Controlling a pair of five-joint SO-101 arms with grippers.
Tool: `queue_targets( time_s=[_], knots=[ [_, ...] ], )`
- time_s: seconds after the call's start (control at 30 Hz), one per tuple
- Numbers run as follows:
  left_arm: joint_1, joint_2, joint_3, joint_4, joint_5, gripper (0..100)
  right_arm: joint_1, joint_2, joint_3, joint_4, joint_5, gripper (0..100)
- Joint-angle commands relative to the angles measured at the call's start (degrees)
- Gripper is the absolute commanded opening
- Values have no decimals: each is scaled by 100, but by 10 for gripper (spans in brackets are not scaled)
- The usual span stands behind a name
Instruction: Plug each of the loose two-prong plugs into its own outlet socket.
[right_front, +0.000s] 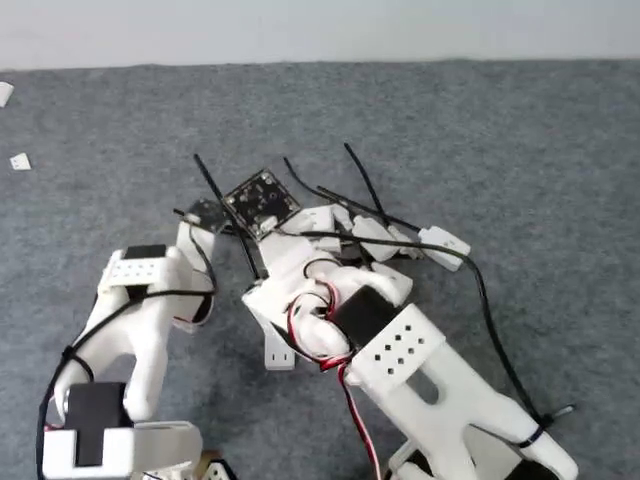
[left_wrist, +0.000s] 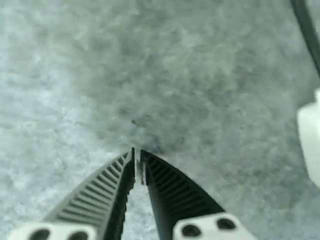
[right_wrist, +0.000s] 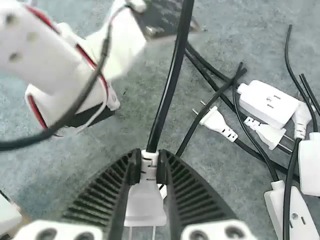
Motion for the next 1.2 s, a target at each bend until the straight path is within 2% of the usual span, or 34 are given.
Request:
queue_targets(
  time_s=[0.0, 0.23, 0.37, 0.57, 0.7, 0.8, 0.97, 1.07, 1.17],
  knots=[
    [132, -360, 40, -62, -308, 13, -40, -189, -53, -119, 70, 8],
    [220, -730, 338, -44, -730, 12, -40, 171, -44, -251, 70, 8],
    [510, -1635, 1138, -299, -923, 12, -13, 479, -70, -365, 62, 8],
    [563, -2796, 1903, -615, -923, 12, -22, 523, -79, -356, 53, 8],
    [484, -2787, 1912, -949, -642, 12, 48, 567, -79, -356, -26, 8],
    [264, -2787, 1947, -1433, -132, 12, 321, 593, -26, -365, -545, 8],
    [202, -2822, 1947, -1530, 123, 12, 734, 558, 580, -1033, -1143, 8],
    [202, -2822, 1947, -1530, 123, 12, 690, 585, 862, -1455, -1169, 8],
    [193, -2796, 1930, -1530, 123, 13, 743, 532, 862, -1244, -1011, 8]
  ],
)
